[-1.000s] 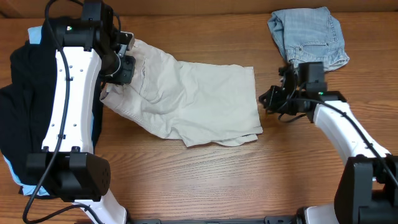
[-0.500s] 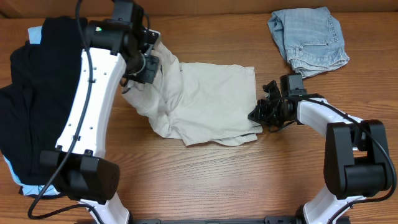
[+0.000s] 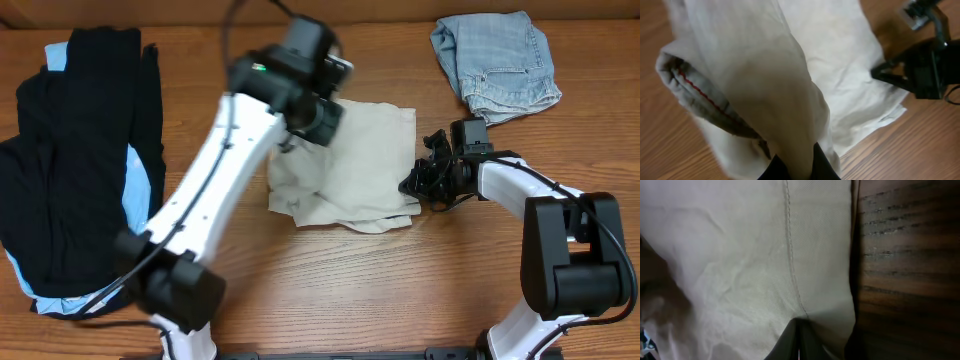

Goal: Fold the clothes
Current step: 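Fold the waist end rightward over the legs with the left gripper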

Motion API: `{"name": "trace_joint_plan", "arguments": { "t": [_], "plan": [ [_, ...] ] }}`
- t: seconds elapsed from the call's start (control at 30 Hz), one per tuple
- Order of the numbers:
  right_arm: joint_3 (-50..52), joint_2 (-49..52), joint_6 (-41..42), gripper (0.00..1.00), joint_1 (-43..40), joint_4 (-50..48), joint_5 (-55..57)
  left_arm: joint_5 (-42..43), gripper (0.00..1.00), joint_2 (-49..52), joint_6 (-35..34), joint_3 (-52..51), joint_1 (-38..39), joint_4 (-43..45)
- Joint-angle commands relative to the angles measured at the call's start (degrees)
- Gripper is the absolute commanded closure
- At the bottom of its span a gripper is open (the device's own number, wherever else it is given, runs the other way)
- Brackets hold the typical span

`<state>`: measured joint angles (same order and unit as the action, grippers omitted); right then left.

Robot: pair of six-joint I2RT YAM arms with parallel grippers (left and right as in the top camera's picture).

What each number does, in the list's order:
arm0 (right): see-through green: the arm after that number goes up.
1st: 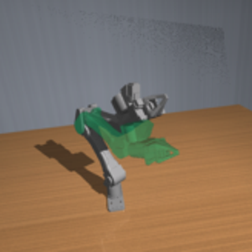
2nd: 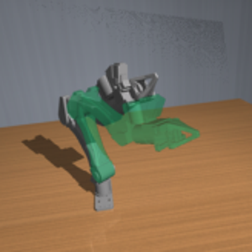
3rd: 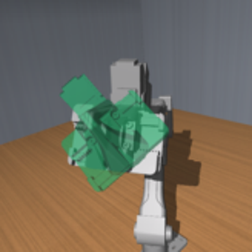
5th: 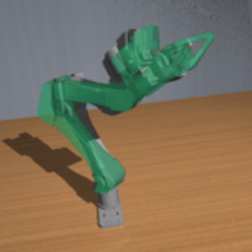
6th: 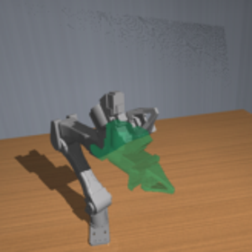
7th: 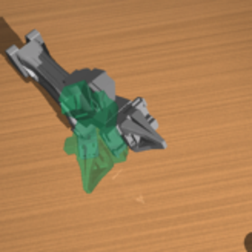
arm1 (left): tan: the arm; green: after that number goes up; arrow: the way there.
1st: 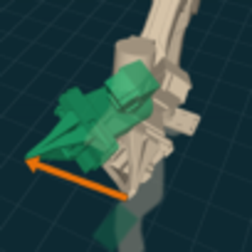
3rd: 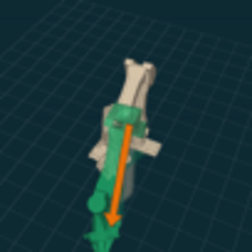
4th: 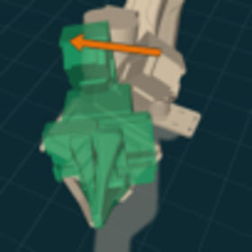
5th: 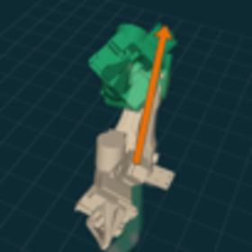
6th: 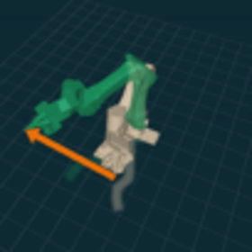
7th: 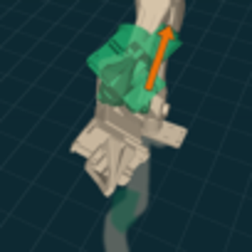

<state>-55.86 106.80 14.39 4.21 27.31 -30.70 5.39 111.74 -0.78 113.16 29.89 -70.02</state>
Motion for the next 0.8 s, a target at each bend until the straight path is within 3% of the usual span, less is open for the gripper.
{"name": "trace_joint_plan", "arguments": {
  "t": [0.0, 0.03, 0.07, 0.13, 0.23, 0.37, 0.53, 0.63, 0.77],
  "plan": [
    [0.33, 1.22, 0.66, 0.96, 0.28, -0.02, 1.05, 2.16, 0.95, 5.97, -1.62, 1.33, 3.69, 1.38],
    [0.33, 1.22, 0.68, 0.96, 0.28, -0.04, 1.03, 2.16, 0.91, 7.89, -1.64, 1.33, 4.9, 1.92],
    [0.33, 1.22, 0.68, 0.96, 0.28, -0.02, 1.03, 2.16, 0.77, 9.33, -1.64, 1.33, 5.84, 2.43],
    [0.33, 1.22, 1.33, 0.95, 0.22, -0.04, 1.03, 2.14, 0.63, 11.89, -1.97, 1.33, 7.34, 3.28],
    [0.31, 1.22, 3.58, 0.82, -0.13, -0.79, 1.01, 2.16, 0.31, 14.21, -3.67, 1.33, 8.52, 4.31],
    [0.15, 0.94, 4.11, 0.72, -1.55, -1.77, -2.75, 2.12, 0.04, 13.81, -4.2, 2.29, 8.24, 4.66],
    [-0.48, -0.98, 4.11, 0.66, -4.44, -0.46, -5.44, 2.08, 0.0, 12.55, -4.13, 10.75, 5.53, -0.33],
    [-0.48, -3.39, 3.32, 0.56, -6.23, 0.87, -5.42, 1.99, 0.0, 11.8, -3.85, 18.1, 3.21, -5.2],
    [-0.48, -6.75, 1.18, 0.19, -7.39, 1.42, -5.03, 1.92, 0.0, 11.13, -1.84, 26.58, 0.26, -10.67]
  ]
}}
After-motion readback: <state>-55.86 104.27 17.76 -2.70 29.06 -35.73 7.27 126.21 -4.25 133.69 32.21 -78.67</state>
